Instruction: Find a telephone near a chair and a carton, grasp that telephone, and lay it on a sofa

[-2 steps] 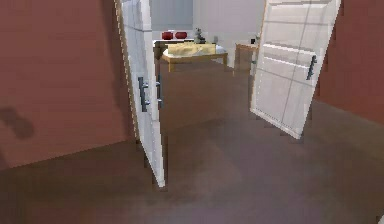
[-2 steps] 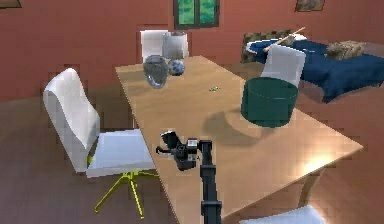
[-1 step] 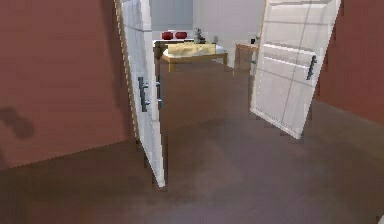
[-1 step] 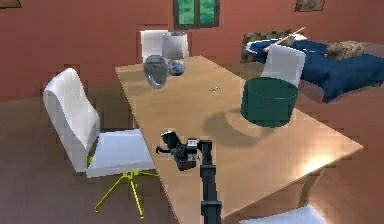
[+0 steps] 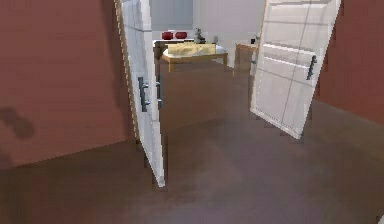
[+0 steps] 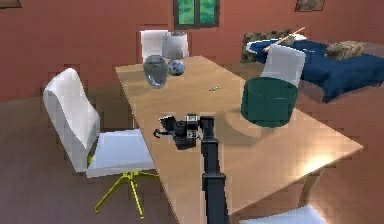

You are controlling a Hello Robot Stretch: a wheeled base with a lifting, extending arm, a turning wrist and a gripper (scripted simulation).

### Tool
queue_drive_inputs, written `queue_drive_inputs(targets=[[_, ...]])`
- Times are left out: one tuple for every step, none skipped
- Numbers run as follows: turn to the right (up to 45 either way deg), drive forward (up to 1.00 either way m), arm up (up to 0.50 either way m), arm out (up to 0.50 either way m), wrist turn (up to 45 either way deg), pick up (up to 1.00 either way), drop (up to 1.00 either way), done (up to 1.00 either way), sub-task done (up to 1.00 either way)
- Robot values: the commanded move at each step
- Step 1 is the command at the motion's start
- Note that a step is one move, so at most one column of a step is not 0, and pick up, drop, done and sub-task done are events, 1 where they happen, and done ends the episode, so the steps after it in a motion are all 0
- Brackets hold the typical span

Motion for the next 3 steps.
queue_drive_inputs(targets=[[0.0,0.00,0.22,0.00,0.0,0.00,0.00,0.00,0.00],[0.0,0.00,0.00,0.00,-45.0,0.00,0.00,0.00,0.00],[0.0,0.00,0.00,0.00,-45.0,0.00,0.00,0.00,0.00]])
